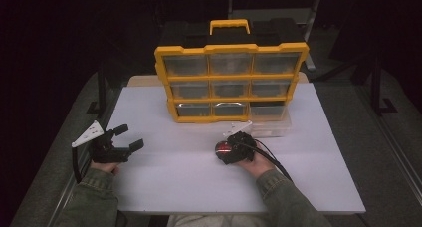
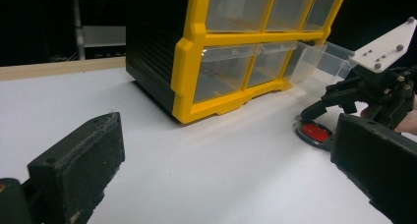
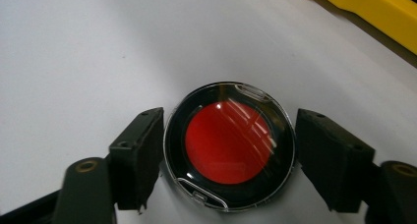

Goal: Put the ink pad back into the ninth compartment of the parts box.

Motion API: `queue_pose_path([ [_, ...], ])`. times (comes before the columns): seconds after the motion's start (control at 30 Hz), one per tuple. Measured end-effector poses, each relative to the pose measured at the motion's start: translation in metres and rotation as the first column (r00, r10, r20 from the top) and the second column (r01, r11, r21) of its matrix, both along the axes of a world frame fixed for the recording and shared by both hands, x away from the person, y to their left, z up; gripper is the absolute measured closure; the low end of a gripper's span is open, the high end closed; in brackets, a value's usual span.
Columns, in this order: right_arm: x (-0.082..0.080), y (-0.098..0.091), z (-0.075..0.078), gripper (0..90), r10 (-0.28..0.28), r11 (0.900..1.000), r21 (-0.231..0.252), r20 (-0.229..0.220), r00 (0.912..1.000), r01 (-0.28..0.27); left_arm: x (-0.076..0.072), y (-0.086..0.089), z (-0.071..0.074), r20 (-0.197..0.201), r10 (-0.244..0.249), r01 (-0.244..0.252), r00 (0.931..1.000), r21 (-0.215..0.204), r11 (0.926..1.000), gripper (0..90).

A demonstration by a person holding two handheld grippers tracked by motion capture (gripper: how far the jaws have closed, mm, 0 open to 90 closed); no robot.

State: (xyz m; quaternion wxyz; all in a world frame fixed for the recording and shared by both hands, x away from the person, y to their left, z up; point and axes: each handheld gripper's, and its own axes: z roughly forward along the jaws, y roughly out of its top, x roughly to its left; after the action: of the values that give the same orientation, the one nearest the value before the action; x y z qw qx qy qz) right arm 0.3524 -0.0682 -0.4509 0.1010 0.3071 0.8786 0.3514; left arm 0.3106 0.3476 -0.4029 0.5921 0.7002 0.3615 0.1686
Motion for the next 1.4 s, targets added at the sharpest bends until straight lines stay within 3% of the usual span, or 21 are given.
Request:
queue_pose_path([
  [0.57,-0.002,0.004,0.002,28.6,0.016,0.9999,-0.007,0.0,0.9999,-0.016,0.0,-0.001,0.0,0.002,-0.004,0.004,1.0,0.005,1.0,0.0],
  [0.83,-0.009,0.008,0.013,28.6,0.044,0.999,0.009,0.022,0.9988,-0.044,0.0,-0.001,0.0,0.005,-0.006,0.006,1.0,-0.001,1.0,0.0],
  [1.13,-0.009,0.007,0.02,28.7,0.046,0.9989,0.011,0.023,0.9987,-0.046,0.001,-0.002,-0.001,0.001,-0.009,0.009,1.0,0.003,1.0,0.0],
  [1.4,-0.012,0.005,0.034,28.7,0.045,0.9983,0.035,0.052,0.9976,-0.047,0.0,-0.002,0.0,0.0,-0.008,0.008,1.0,0.006,0.9999,0.0],
])
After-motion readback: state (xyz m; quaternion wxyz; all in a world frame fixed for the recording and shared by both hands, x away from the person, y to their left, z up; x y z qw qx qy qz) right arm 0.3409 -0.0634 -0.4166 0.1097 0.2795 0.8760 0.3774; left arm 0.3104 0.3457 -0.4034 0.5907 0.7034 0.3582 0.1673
